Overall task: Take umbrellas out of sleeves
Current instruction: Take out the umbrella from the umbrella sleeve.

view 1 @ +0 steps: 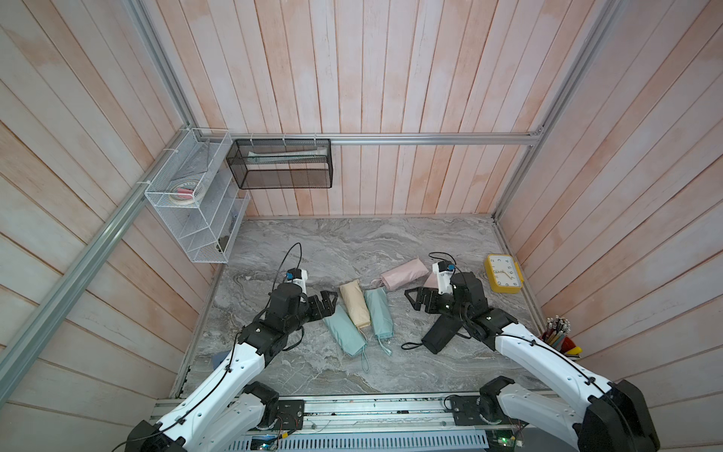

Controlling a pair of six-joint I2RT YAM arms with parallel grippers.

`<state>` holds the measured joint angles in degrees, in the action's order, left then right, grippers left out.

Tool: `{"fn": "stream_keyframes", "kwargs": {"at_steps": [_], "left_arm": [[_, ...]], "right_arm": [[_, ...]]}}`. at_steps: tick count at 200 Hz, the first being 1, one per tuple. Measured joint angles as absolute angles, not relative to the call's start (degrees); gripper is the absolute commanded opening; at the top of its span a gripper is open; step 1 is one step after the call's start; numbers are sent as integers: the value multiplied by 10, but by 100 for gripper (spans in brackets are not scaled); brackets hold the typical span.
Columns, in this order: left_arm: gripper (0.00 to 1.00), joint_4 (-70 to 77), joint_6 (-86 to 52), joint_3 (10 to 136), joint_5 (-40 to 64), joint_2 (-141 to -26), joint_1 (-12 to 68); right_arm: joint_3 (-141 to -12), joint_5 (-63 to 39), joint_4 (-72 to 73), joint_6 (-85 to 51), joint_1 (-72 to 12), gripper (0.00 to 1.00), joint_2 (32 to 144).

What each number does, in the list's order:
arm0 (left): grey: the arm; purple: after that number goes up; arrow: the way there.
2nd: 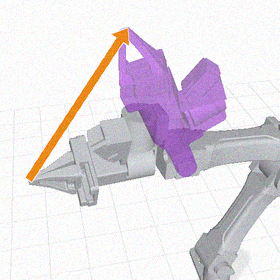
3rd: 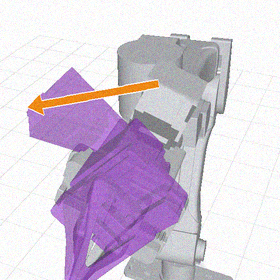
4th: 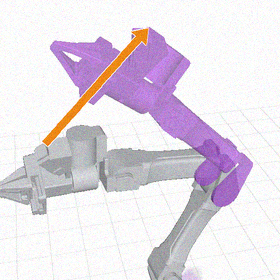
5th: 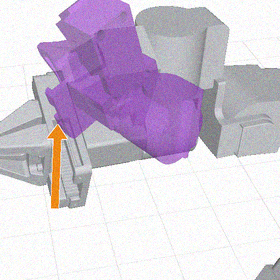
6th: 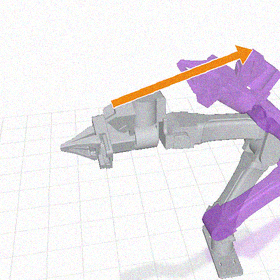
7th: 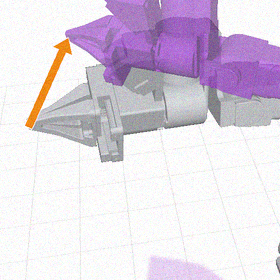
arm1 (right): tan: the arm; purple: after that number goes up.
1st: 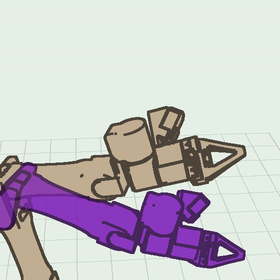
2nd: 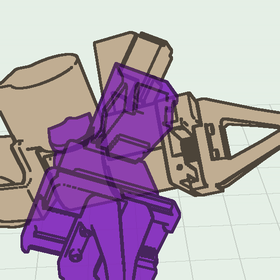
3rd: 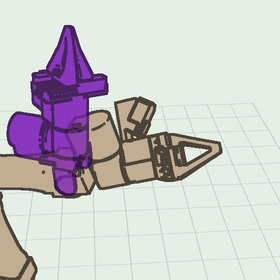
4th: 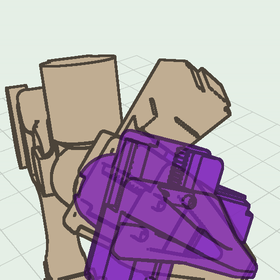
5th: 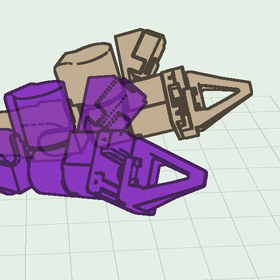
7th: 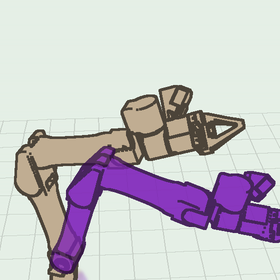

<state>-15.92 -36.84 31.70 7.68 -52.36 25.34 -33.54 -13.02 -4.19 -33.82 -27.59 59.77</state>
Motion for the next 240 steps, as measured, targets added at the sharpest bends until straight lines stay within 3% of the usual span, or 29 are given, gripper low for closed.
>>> {"fn": "stream_keyframes", "kwargs": {"at_steps": [44, 68, 97, 150, 214, 240], "left_arm": [[100, -173, -383, 288, 103, -548, 254], [92, -171, -389, 288, 119, -575, 254], [78, -162, -390, 291, 141, -618, 254], [75, -161, -388, 325, 146, -709, 254], [52, -171, -390, 344, 108, -746, 254], [37, -162, -397, 344, 100, -755, 254]], "right_arm": [[-192, -234, 38, -452, -187, 98, 548], [-163, -269, 38, -463, -161, 98, 552], [-215, -267, 12, -431, -206, 98, 576], [-255, -199, -6, -409, -321, 98, 582], [-244, -161, -10, -414, -343, 98, 577], [-235, -157, -13, -418, -344, 98, 569]]}}
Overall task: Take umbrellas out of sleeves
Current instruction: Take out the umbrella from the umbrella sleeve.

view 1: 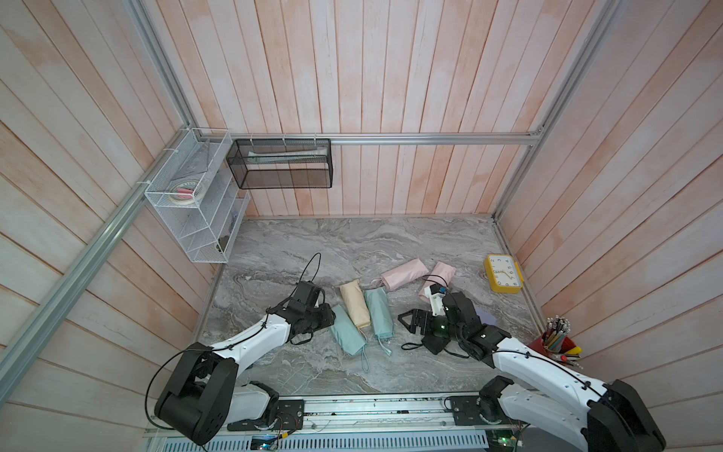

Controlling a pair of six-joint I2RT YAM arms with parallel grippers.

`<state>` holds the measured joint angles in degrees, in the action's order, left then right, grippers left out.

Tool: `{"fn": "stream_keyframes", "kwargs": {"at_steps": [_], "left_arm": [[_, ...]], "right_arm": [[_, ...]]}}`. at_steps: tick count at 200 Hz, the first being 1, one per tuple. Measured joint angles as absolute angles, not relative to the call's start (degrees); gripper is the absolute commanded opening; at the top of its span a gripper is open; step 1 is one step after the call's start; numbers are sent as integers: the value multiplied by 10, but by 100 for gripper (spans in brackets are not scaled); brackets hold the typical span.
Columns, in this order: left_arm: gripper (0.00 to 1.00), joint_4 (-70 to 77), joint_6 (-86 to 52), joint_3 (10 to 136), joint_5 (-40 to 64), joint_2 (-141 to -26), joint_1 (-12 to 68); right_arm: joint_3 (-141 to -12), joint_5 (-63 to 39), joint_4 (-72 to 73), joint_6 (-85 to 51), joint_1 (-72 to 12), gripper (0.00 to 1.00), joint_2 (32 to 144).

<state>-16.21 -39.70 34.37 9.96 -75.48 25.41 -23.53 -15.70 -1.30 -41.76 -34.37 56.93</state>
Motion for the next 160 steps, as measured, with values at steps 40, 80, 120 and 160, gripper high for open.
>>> {"fn": "stream_keyframes", "kwargs": {"at_steps": [40, 80, 120, 160], "left_arm": [[19, -136, -402, 343, 100, -769, 254], [0, -121, -407, 336, 97, -767, 253], [0, -117, -406, 325, 95, -757, 247], [0, -118, -413, 299, 90, -717, 219]], "right_arm": [[-224, -154, -13, -424, -344, 98, 553], [-215, -150, -13, -431, -344, 98, 552], [-212, -149, -13, -435, -345, 98, 552], [-212, -140, -13, -435, -355, 98, 552]]}}
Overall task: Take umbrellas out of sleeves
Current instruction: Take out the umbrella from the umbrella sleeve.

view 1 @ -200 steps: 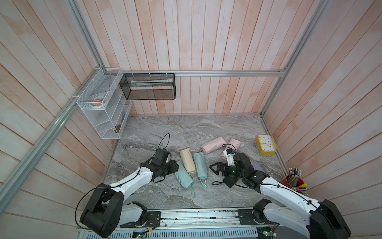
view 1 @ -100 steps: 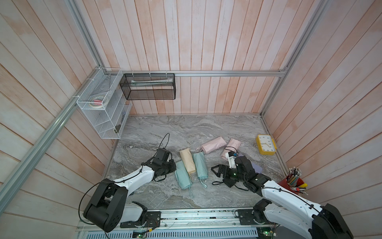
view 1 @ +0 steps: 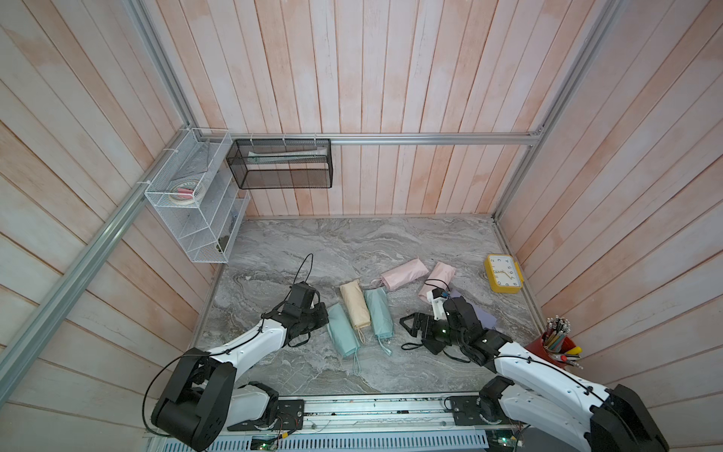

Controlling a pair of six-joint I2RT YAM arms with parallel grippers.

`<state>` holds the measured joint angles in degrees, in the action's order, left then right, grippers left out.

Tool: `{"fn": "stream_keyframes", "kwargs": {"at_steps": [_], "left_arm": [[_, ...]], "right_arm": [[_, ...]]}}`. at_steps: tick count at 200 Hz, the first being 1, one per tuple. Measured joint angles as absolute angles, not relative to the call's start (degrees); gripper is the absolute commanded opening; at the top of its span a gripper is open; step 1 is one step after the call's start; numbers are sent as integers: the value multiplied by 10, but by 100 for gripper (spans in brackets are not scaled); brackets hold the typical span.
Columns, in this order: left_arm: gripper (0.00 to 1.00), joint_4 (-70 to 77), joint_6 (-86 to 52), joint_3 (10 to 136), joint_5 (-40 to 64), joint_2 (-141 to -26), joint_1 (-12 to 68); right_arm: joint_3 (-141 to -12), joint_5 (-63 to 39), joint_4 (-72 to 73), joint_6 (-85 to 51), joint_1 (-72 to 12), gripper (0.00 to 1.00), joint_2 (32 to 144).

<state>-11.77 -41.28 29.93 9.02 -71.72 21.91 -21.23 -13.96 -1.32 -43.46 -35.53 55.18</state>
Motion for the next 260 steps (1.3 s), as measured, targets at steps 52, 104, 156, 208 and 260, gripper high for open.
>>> {"fn": "stream_keyframes", "kwargs": {"at_steps": [52, 104, 156, 208, 260], "left_arm": [[0, -145, -429, 274, 65, -639, 190], [0, -155, -455, 259, 56, -617, 189], [4, -142, -494, 217, 71, -579, 189], [61, -171, -484, 222, 68, -521, 189], [62, -185, -465, 239, 62, -513, 174]], "right_arm": [[-236, -98, -38, -421, -403, 98, 589], [-369, -45, -68, -366, -530, 98, 714], [-524, 1, -116, -319, -636, 93, 867], [-591, 9, -149, -333, -681, 68, 954], [-623, 13, -186, -372, -735, 43, 984]]}}
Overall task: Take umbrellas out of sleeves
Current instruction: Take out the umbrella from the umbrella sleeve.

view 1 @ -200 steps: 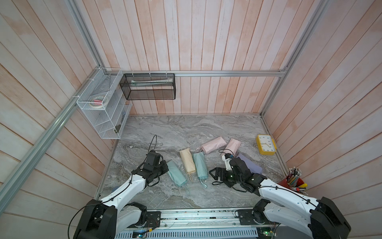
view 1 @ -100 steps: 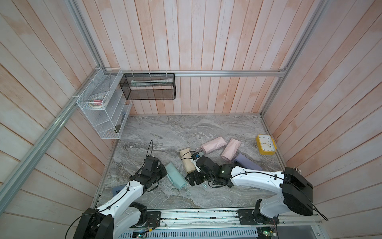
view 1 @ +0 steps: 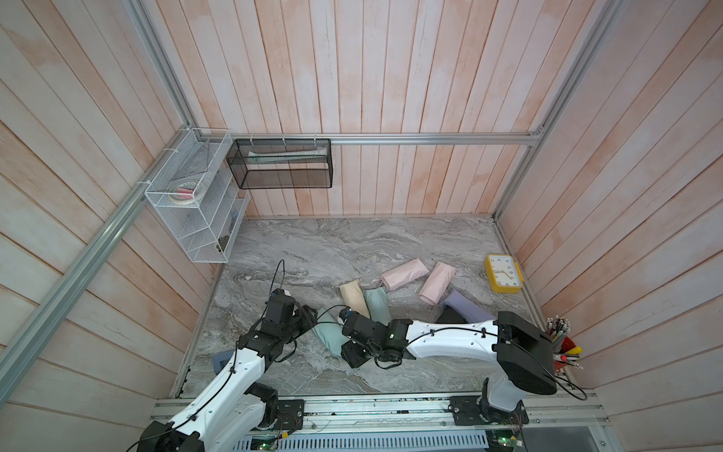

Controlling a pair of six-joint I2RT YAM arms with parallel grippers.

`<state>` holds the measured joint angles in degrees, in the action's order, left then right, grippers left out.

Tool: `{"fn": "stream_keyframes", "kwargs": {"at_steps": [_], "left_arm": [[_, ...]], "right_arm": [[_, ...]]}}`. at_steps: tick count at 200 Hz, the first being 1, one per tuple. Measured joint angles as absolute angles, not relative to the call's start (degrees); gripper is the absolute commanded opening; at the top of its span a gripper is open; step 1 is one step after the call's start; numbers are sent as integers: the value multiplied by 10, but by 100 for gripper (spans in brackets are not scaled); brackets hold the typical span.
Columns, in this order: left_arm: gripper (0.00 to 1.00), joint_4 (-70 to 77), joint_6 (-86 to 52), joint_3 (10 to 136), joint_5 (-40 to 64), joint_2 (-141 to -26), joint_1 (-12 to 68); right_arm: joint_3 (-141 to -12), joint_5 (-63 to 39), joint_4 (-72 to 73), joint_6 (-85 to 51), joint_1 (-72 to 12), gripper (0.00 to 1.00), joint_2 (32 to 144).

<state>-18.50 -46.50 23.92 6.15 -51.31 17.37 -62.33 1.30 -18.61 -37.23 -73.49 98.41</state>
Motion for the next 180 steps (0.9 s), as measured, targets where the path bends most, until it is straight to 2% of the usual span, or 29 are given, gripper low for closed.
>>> {"fn": "stream_keyframes", "kwargs": {"at_steps": [28, 80, 180], "left_arm": [[62, -185, -458, 239, 70, -513, 156], [62, -182, -451, 239, 77, -513, 145], [62, -167, -446, 220, 91, -507, 142]], "right_arm": [[-669, 30, -223, -390, -769, 31, 1025], [-682, 67, -277, -444, -785, 27, 1051], [-682, 114, -326, -476, -785, 27, 1052]]}}
